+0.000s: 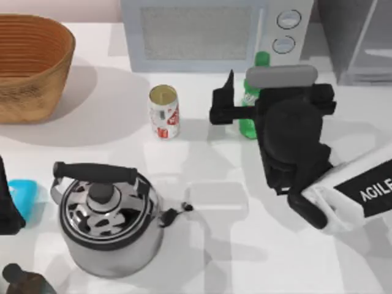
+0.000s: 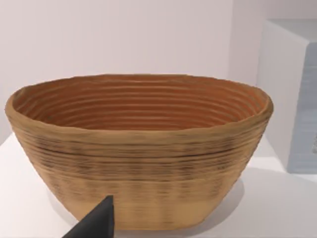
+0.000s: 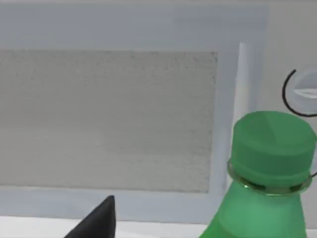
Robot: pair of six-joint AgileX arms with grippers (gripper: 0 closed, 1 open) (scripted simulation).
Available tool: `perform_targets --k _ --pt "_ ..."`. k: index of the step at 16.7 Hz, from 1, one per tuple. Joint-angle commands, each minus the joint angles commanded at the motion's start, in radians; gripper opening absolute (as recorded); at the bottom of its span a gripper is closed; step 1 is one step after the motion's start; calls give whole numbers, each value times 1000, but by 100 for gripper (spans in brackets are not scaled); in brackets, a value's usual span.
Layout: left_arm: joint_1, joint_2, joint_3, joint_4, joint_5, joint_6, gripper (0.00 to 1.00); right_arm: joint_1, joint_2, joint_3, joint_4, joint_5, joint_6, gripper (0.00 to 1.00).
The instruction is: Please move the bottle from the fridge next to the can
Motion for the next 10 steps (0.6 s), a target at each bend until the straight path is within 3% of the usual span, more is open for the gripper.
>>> perform_targets --k 5,10 --pt "0 0 0 0 0 0 100 -69 -286 -70 -185 -91 -5 100" --pt "0 0 0 0 0 0 100 -223 -732 -226 -457 -217 -19 100"
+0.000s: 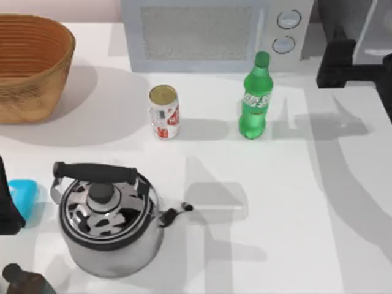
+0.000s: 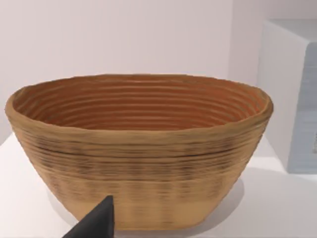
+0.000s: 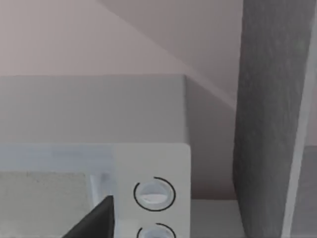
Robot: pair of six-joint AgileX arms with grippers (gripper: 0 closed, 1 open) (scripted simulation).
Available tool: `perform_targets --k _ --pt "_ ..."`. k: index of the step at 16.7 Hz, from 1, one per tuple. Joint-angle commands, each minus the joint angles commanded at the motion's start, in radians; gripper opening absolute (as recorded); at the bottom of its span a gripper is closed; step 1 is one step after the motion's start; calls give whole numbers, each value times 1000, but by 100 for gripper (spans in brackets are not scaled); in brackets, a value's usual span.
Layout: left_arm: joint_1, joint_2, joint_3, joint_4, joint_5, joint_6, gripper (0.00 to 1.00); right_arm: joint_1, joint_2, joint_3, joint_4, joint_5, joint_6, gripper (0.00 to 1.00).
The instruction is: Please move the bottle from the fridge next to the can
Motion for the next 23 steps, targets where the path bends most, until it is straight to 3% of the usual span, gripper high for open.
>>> perform_targets --k 12,16,23 --pt "0 0 0 0 0 0 100 -385 -1129 -503 -566 -356 -43 100" --pt "0 0 0 0 0 0 100 -447 -1278 -591 -640 -414 -58 100" --pt "0 0 0 0 0 0 100 -449 -1285 -595 -644 -417 -59 100"
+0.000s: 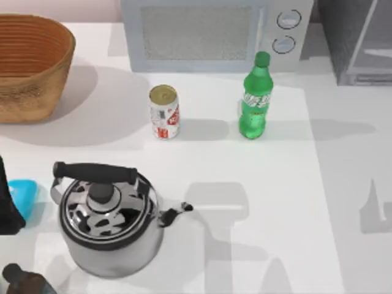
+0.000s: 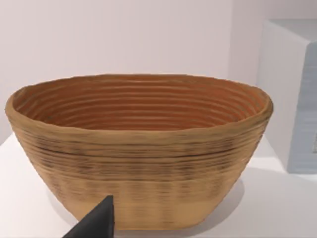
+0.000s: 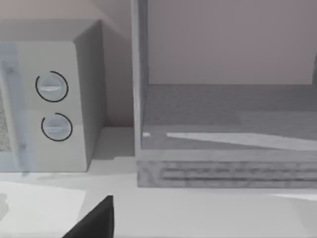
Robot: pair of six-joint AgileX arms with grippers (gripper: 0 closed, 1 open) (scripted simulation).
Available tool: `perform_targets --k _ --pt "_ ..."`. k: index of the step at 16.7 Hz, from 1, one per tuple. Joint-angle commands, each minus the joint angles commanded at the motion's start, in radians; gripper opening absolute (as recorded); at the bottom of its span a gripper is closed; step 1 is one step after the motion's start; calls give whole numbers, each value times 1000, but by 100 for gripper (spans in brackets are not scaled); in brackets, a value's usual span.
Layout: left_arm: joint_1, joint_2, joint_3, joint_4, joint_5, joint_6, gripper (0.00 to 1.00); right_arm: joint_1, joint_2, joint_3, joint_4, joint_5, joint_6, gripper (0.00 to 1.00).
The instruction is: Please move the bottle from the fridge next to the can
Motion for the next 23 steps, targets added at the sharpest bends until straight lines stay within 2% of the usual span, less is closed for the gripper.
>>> perform_targets --k 5,17,23 --pt "0 0 0 0 0 0 100 -2 -98 82 -153 1 -1 100" --pt "0 0 0 0 0 0 100 -9 -601 495 -1078 3 -8 100" --pt "0 0 0 0 0 0 100 -8 -777 639 -1405 0 -11 100"
